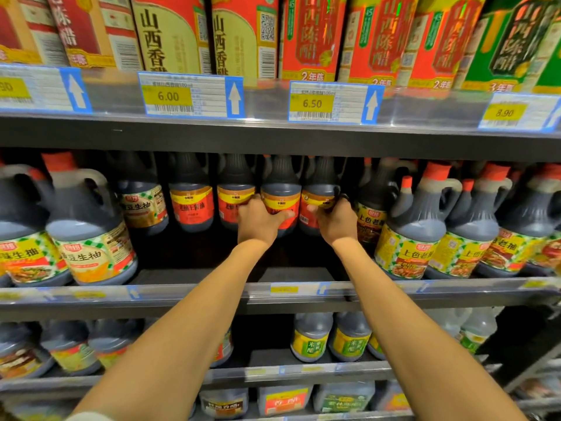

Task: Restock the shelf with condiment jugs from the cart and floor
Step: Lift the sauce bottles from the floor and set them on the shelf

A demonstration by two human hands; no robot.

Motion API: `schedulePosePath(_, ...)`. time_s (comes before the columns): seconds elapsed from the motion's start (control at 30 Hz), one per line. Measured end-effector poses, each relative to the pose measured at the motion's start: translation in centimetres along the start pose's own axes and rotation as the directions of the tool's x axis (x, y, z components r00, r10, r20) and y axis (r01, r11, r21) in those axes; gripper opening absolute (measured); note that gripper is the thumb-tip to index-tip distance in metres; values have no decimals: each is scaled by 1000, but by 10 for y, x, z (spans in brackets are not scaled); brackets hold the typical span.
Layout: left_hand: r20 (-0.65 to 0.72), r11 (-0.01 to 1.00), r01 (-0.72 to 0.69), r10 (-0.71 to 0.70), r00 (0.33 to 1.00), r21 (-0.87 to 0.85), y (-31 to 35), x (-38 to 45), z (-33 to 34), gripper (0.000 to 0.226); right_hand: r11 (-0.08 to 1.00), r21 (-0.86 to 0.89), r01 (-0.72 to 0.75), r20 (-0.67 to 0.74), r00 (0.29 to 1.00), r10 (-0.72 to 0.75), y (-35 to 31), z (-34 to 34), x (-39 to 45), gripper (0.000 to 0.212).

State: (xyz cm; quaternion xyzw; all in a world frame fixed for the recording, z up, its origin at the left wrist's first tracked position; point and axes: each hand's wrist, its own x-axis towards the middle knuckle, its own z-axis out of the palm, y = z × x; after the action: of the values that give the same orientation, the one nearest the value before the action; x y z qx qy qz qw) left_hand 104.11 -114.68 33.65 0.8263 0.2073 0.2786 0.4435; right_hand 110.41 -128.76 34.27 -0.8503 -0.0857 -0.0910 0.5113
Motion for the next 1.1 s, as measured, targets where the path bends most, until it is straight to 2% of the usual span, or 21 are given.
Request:
schedulePosePath(0.17,-21,1000,27,-27,999,-11,3,1,8,59,1000,1,31,-9,999,-31,3,6,5,44)
schedulePosePath(0.43,-43,998,27,-30,999,-51,5,3,14,52,999,28,36,15,999,-36,8,9,13,35)
schedulePosePath(1.0,-35,997,53,-55,998,-49,8,0,18,56,999,38,7,72,997,-10,5,15,22,40)
schedulePosePath(1.1,-30,998,51,-52,998,-41,8,0,19,57,993,113,-42,96,995,32,11,20,29,45)
